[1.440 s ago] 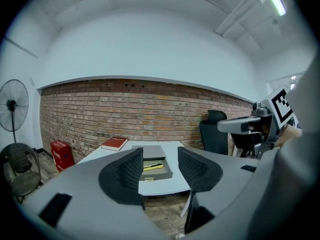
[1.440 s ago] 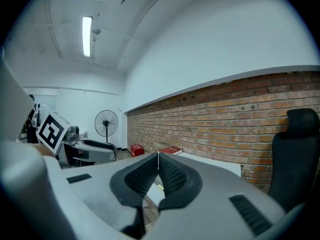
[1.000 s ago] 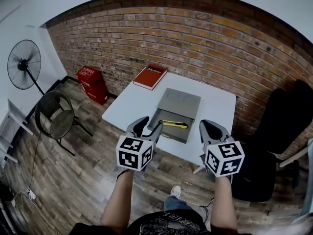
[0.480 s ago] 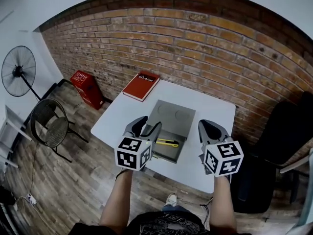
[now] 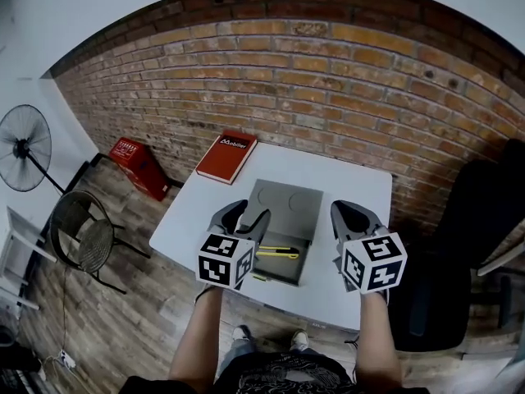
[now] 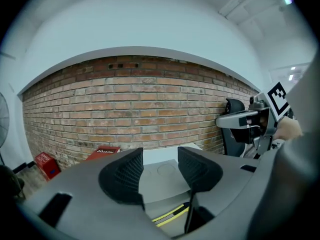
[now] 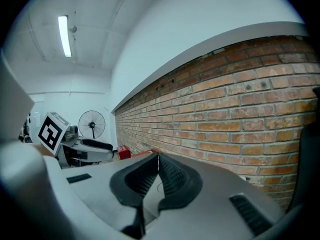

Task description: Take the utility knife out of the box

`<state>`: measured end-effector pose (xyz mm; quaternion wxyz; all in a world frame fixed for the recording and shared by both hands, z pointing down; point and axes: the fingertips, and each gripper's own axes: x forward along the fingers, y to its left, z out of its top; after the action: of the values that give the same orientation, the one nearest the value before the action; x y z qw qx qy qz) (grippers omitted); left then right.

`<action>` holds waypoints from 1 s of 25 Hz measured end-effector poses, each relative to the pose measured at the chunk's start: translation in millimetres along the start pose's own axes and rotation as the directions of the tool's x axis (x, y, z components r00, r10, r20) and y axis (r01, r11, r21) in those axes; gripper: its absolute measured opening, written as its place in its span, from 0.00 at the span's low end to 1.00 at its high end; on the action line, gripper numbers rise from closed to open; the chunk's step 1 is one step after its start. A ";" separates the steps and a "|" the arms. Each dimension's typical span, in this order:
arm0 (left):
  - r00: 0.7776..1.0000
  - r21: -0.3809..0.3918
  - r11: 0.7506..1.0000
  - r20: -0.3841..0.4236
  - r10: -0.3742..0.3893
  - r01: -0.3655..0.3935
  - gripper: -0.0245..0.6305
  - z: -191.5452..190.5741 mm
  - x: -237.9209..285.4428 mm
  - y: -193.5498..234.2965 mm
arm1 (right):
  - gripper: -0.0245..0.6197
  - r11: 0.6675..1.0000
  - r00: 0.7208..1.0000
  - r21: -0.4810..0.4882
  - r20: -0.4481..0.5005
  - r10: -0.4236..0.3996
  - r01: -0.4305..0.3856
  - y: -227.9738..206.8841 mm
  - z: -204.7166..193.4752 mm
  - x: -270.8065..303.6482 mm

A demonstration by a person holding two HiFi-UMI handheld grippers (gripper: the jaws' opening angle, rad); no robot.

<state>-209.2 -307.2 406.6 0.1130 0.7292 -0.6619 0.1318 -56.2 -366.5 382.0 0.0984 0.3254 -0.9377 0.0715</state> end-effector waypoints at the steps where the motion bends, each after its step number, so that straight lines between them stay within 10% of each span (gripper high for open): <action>1: 1.000 0.005 1.000 -0.001 -0.014 0.014 0.37 -0.4 2.9 2.6 | 0.07 1.000 1.000 -0.001 0.001 -0.012 0.012 0.6 0.3 2.1; 11: 0.977 0.076 0.974 -0.024 -0.212 0.214 0.37 -1.0 32.6 18.4 | 0.07 0.983 0.984 0.049 0.009 -0.180 0.179 11.2 -2.9 12.7; 25: 0.889 0.168 0.875 -0.163 -0.429 0.453 0.37 -39.7 51.3 -6.0 | 0.07 0.948 0.949 0.052 -0.014 -0.314 0.315 23.9 -6.3 2.7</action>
<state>-200.3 -341.2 461.4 0.1053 0.8593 -0.4532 0.2126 -72.3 -348.3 387.1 0.1026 0.4730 -0.8714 0.0808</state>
